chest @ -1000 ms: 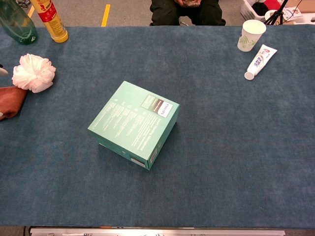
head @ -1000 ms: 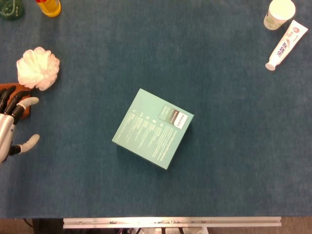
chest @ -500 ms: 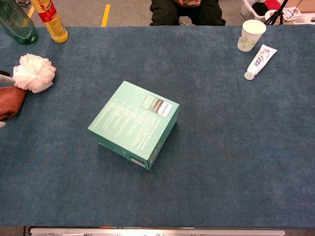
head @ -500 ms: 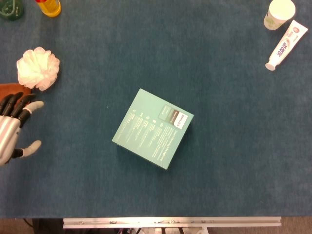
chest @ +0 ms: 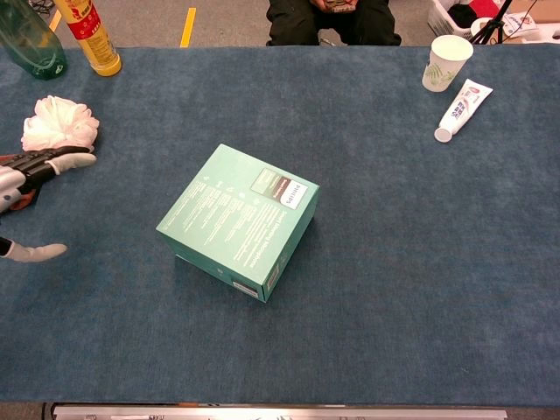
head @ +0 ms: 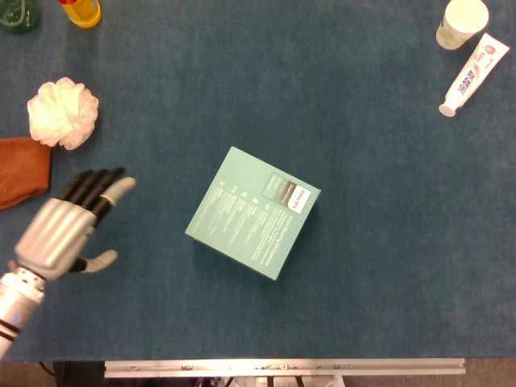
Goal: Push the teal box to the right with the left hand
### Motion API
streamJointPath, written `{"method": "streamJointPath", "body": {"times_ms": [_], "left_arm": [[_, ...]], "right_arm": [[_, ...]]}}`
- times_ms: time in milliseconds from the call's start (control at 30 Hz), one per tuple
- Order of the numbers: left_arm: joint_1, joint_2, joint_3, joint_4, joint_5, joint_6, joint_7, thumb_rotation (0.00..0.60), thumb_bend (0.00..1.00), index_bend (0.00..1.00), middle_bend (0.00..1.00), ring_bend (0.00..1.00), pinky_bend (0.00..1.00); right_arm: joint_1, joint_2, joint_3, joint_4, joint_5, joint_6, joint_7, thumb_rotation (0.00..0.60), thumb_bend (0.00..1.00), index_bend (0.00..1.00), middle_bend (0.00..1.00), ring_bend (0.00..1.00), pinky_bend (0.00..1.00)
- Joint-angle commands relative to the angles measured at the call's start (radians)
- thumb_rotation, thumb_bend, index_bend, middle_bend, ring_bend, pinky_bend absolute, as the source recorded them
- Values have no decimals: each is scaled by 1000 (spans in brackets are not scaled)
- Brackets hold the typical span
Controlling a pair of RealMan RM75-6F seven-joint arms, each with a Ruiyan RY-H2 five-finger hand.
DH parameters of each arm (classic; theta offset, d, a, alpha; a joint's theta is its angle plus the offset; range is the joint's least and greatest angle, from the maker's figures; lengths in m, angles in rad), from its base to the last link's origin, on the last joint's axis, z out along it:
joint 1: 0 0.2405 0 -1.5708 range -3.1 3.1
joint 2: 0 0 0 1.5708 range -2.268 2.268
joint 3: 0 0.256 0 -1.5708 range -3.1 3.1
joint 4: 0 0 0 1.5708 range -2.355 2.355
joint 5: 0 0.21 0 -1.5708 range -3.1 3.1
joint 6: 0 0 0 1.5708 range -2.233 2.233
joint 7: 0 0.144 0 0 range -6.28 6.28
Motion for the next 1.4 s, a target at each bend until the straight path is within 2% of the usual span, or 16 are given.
{"method": "streamJointPath", "body": {"times_ms": [33,467,1400], "left_arm": [[-30,-35,10,16,30,-30,-4,600,198,0,0,0,56],[-123,-153,2,53,71,-91,-17,600,198,0,0,0,56],[-205,-335,-82,161,-23,-66,-98,600,198,0,0,0,56]], "right_arm": [[-2,2,0,1,-1,3,3,600,123,286,497,409,280],[-8,9,-5,14,0,-3,39,600,123,286,497,409,280],[-9,6,-9,31,6,-18,76,600,123,286,497,409,280]]}}
